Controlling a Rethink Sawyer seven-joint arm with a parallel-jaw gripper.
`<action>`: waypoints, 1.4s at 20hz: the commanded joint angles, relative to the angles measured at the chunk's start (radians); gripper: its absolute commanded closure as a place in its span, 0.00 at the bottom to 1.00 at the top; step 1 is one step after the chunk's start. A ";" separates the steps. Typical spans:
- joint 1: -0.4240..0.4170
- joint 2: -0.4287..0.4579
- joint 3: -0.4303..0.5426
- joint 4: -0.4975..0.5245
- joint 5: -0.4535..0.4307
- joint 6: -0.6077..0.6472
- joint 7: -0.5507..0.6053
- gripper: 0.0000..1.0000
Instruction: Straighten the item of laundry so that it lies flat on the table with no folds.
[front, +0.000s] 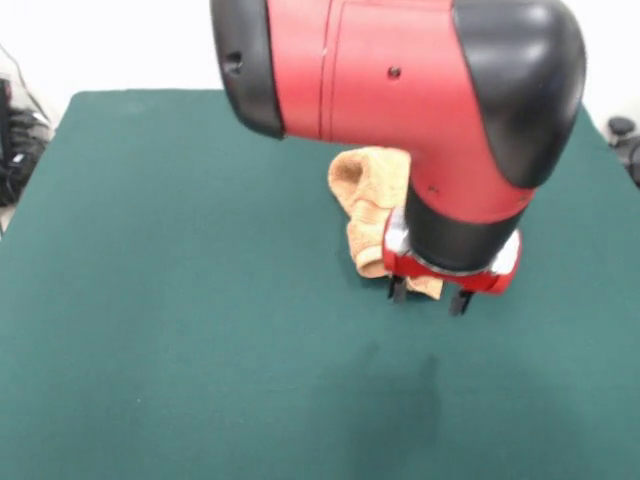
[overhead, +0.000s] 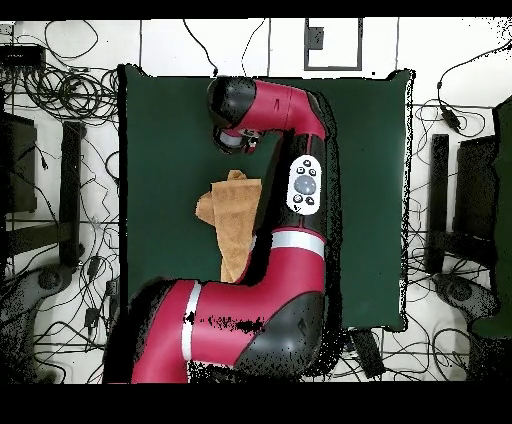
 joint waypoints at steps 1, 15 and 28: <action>0.032 -0.057 0.135 0.277 0.106 0.016 0.211 0.00; 0.014 -0.005 0.168 0.285 0.201 0.130 0.200 0.00; -0.003 0.055 0.190 0.236 0.292 0.344 0.293 0.00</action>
